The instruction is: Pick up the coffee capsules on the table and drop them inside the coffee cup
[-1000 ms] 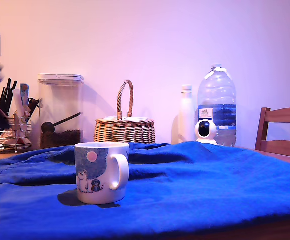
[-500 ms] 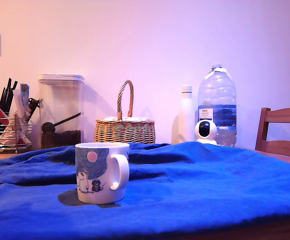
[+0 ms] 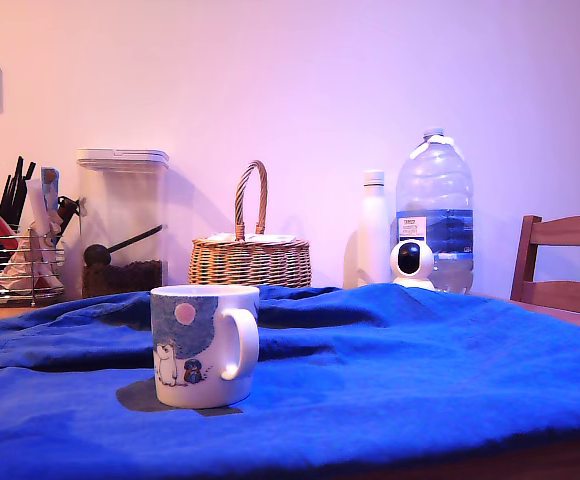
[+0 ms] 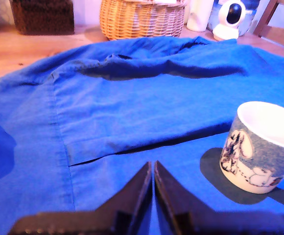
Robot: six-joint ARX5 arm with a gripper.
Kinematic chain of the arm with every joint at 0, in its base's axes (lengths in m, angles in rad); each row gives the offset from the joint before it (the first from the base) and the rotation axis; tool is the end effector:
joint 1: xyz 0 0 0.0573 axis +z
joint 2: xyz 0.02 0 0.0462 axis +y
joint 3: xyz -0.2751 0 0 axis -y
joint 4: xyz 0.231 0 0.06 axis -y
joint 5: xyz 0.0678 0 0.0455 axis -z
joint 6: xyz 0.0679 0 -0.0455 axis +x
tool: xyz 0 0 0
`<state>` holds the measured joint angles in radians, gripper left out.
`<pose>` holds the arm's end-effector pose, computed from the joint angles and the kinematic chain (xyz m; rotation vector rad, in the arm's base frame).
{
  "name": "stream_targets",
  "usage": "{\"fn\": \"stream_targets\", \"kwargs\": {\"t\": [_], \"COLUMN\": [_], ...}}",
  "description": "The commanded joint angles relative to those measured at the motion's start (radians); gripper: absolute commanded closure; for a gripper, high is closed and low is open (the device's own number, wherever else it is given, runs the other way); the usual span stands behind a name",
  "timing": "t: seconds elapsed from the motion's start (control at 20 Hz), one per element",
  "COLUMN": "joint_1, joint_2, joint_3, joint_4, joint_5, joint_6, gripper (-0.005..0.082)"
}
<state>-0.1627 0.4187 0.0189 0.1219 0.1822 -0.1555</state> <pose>0.1304 -0.0339 0.1438 -0.1557 0.3053 -0.3203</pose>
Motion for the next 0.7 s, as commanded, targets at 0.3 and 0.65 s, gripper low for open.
{"fn": "stream_targets", "kwargs": {"t": [0.3, 0.65], "joint_1": [0.003, 0.003], "joint_2": [-0.198, -0.357], "joint_3": [-0.025, -0.025], "joint_4": [-0.150, -0.270], "joint_5": [-0.009, -0.034], "joint_6": [-0.005, -0.010], "gripper": [0.0791, 0.0791]}}
